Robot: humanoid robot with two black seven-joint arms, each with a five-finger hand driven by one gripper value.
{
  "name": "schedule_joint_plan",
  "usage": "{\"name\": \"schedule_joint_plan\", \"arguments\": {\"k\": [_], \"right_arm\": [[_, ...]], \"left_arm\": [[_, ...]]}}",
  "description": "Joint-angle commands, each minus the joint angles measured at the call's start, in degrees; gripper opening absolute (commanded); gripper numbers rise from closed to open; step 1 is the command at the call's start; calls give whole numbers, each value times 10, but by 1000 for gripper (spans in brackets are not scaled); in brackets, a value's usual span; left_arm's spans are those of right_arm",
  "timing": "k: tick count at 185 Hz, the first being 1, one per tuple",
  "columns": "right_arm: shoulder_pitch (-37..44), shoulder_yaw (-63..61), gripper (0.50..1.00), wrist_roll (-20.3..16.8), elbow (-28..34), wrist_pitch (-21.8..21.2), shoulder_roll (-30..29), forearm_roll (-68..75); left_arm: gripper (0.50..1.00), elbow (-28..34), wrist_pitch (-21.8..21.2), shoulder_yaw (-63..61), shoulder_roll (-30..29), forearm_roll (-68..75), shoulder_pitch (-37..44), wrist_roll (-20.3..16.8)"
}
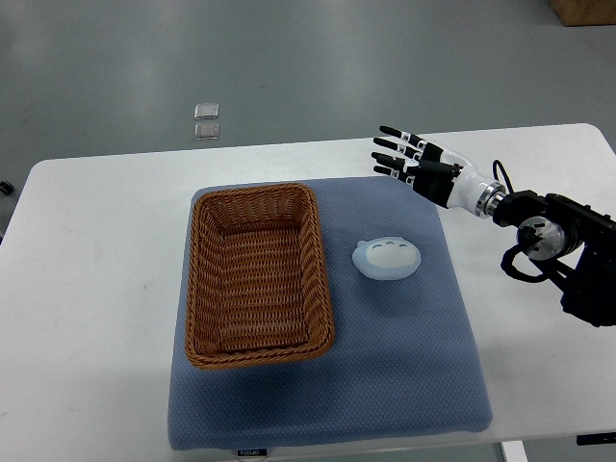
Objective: Place blue toy in brown basket
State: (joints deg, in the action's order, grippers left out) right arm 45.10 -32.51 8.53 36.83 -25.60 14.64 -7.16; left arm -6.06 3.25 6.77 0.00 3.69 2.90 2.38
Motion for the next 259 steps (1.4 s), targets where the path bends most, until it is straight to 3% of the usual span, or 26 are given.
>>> {"name": "schedule_joint_plan", "arguments": {"k": [1,75,113,130,168,229,259], "right_arm": [[0,2,919,0,1,-1,-3,-2],[2,3,919,0,1,-2,0,-5],[3,5,917,7,15,-19,9,-76],[3,5,915,43,39,-41,29,-146],[1,5,913,116,90,-34,66,-377],[9,22,915,156,174,-34,127,-600],[20,33,913,172,179,-32,137,-681]], "left_arm": [[1000,-2,0,0,0,0,1,0],[1000,0,-4,-1,0,0,1,0],[1000,-4,-4,0,0,0,-7,-1],[1000,-5,-4,-2,0,0,-8,-1],[1000,-4,-4,-2,0,0,-7,-1],[1000,-4,-4,-1,0,0,-7,0],[1000,-5,-4,-2,0,0,-7,-1]]}}
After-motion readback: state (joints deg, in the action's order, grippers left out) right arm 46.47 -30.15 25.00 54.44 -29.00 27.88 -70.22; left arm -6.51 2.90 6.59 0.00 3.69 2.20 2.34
